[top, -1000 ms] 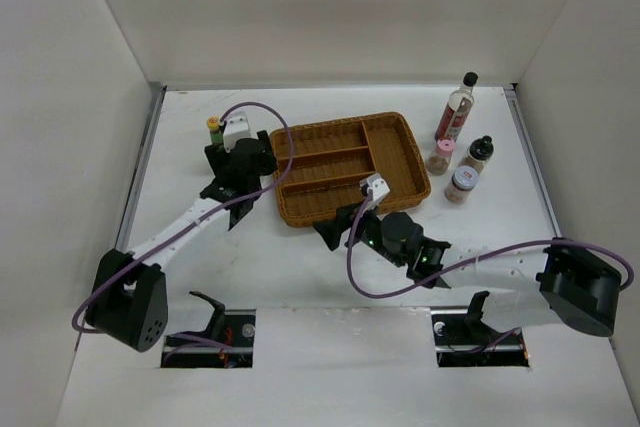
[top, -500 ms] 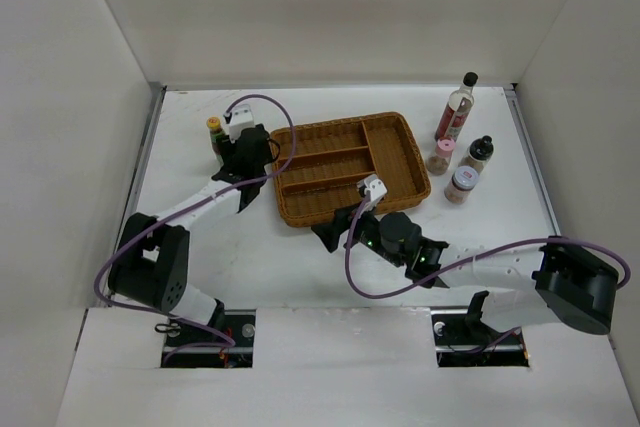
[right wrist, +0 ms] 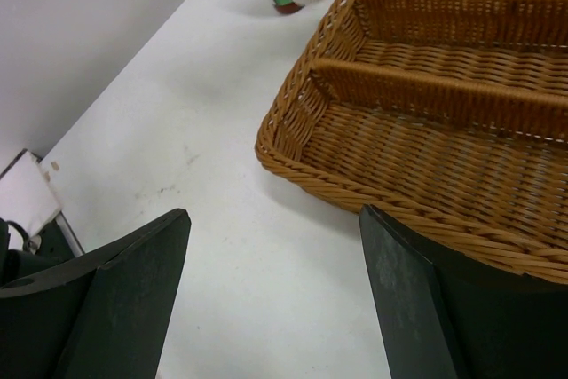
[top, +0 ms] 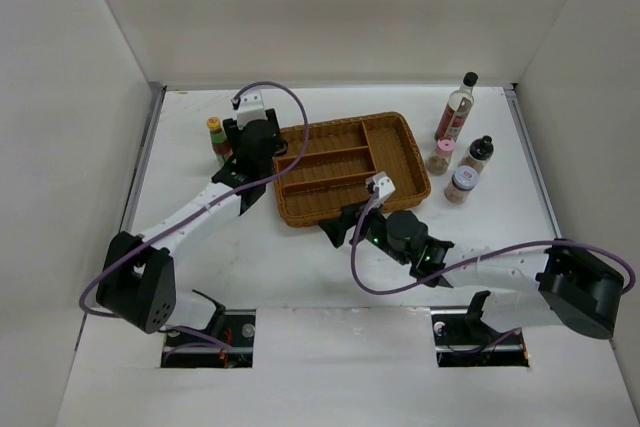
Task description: Organize the condiment bottles
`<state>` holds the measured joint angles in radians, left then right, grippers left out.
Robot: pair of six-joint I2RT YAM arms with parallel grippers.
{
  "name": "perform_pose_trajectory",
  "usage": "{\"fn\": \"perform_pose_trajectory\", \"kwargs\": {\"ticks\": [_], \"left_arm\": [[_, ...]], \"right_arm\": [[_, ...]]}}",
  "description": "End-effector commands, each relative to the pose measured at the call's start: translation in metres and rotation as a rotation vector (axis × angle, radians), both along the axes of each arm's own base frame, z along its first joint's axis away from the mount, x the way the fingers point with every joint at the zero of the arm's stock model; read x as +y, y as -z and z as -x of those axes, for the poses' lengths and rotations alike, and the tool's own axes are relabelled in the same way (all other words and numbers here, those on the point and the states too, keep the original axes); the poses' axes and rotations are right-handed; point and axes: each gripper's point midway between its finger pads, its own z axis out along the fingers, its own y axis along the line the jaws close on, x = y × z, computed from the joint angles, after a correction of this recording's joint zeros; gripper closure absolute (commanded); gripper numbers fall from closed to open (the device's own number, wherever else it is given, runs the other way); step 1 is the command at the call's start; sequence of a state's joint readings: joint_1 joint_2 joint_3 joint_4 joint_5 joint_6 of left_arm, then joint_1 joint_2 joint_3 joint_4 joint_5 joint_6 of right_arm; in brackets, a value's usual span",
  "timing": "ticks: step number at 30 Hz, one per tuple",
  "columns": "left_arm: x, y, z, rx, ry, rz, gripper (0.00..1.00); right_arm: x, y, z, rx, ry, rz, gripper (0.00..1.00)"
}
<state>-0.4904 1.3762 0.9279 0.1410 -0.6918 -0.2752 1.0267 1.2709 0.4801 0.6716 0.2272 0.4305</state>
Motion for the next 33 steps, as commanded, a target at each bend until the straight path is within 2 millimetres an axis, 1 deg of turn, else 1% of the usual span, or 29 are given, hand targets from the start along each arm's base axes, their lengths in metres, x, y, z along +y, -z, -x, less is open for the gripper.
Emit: {"fn": "perform_pose_trajectory", "kwargs": {"ticks": [1,4,9,12,14,17,21,23,26,28,30,33], "left_arm": [[-0.018,-0.086,-0.015,-0.230,0.009,0.100,0.62],[-0.034,-0.086,-0.029,-0.228,0.034,0.104,0.62],[-0.057,-0.075,-0.058,-0.223,0.078,0.110,0.62],[-0.070,-0.067,-0.071,-0.210,0.108,0.109,0.62],[-0.077,-0.058,-0.076,-0.192,0.122,0.102,0.62],[-0.083,-0.040,-0.078,-0.159,0.130,0.090,0.61],[-0.090,-0.007,-0.079,-0.102,0.136,0.069,0.59],[-0.092,0.009,-0.079,-0.074,0.135,0.053,0.53],[-0.092,0.018,-0.079,-0.062,0.127,0.050,0.39],[-0.091,0.015,-0.077,-0.067,0.124,0.053,0.31],[-0.088,0.008,-0.074,-0.078,0.121,0.058,0.25],[-0.082,-0.006,-0.068,-0.096,0.115,0.067,0.19]], "right_arm": [[-0.004,-0.031,-0.005,-0.039,0.014,-0.122,0.17],[-0.009,-0.032,-0.008,-0.040,0.026,-0.128,0.17],[-0.012,-0.033,-0.010,-0.040,0.035,-0.133,0.17],[-0.012,-0.033,-0.010,-0.041,0.035,-0.134,0.17],[-0.012,-0.032,-0.010,-0.040,0.035,-0.131,0.17],[-0.012,-0.033,-0.010,-0.040,0.035,-0.133,0.17],[-0.013,-0.033,-0.010,-0.041,0.038,-0.134,0.17],[-0.013,-0.032,-0.011,-0.041,0.041,-0.132,0.17],[-0.014,-0.032,-0.011,-0.041,0.043,-0.132,0.16],[-0.015,-0.032,-0.012,-0.041,0.048,-0.132,0.16],[-0.016,-0.033,-0.013,-0.042,0.051,-0.134,0.16],[-0.018,-0.034,-0.013,-0.045,0.055,-0.137,0.15]]}}
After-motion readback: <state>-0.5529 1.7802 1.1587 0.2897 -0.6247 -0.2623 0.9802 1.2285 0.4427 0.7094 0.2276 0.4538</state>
